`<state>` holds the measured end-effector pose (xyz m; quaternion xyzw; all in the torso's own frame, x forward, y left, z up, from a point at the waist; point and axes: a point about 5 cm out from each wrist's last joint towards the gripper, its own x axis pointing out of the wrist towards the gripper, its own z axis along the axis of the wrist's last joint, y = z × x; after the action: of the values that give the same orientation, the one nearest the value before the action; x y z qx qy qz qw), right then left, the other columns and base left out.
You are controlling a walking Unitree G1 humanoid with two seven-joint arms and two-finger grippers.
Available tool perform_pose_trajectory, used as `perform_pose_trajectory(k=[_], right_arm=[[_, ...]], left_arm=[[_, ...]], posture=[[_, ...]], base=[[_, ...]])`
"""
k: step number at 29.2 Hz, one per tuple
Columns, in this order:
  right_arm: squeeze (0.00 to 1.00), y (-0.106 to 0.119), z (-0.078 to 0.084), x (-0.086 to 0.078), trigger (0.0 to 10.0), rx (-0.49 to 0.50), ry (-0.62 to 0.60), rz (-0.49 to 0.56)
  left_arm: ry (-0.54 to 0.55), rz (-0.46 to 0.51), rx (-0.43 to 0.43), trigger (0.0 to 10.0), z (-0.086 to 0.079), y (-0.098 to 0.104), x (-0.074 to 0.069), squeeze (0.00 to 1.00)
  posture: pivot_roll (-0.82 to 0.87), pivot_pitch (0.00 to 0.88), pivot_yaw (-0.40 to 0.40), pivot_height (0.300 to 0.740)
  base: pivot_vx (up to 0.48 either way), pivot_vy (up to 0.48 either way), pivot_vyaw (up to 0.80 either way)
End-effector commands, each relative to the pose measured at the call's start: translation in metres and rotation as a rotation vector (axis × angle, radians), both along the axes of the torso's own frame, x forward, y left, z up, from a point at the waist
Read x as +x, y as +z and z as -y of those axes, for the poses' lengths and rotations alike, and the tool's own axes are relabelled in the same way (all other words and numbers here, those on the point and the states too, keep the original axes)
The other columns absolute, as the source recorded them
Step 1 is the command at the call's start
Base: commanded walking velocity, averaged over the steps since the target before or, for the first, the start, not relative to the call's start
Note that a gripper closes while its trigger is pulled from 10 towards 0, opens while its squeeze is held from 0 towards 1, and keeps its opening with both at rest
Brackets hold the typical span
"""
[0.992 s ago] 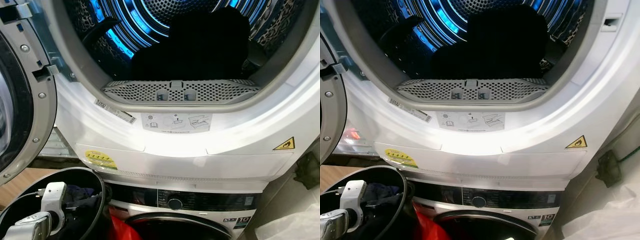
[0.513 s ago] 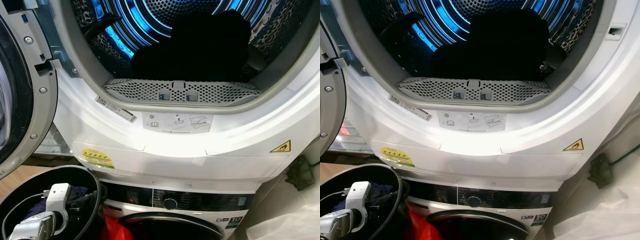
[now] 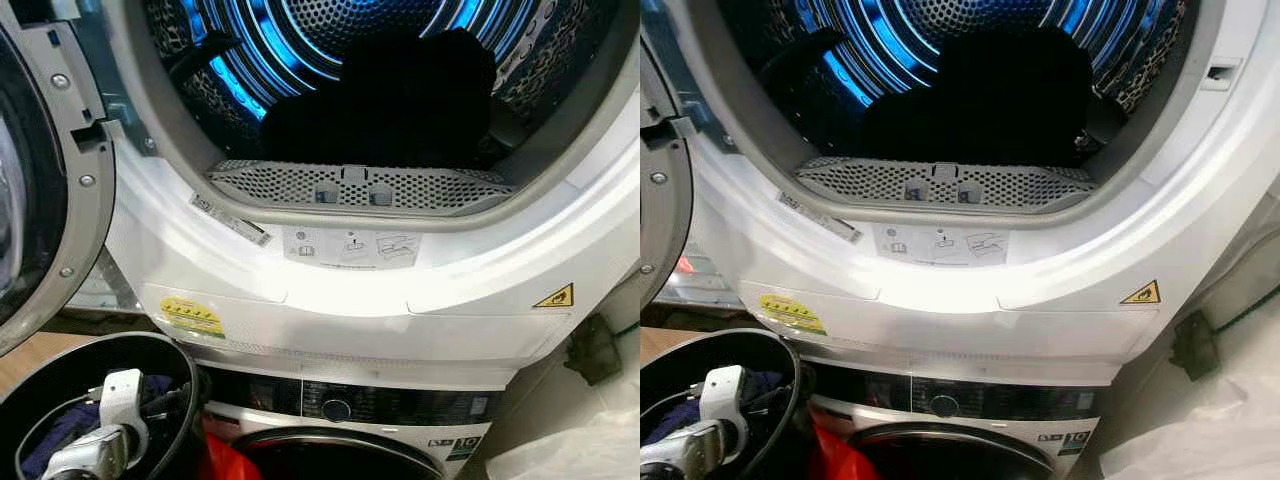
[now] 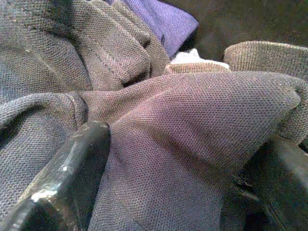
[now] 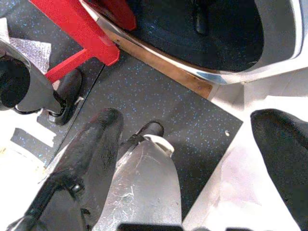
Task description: Clothes washing
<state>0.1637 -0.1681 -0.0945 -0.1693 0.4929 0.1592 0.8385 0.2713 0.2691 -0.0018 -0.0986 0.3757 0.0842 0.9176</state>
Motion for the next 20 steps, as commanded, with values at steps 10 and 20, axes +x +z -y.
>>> perform_pose_trajectory(k=[10, 20], right_arm=[[0.0, -0.002, -0.011, -0.002, 10.0, 0.023, -0.024, -0.003], [0.0, -0.002, -0.017, -0.002, 10.0, 0.038, -0.027, -0.011]], left_arm=[[0.014, -0.031, -0.025, 0.0, 0.004, -0.004, -0.001, 0.0], [0.014, -0.044, -0.048, 0.0, 0.005, -0.008, -0.005, 0.0]], posture=[[0.07, 0.0, 0.059, 0.74], [0.07, 0.0, 0.075, 0.74]], base=[[0.0, 0.0, 0.0], [0.0, 0.0, 0.0]])
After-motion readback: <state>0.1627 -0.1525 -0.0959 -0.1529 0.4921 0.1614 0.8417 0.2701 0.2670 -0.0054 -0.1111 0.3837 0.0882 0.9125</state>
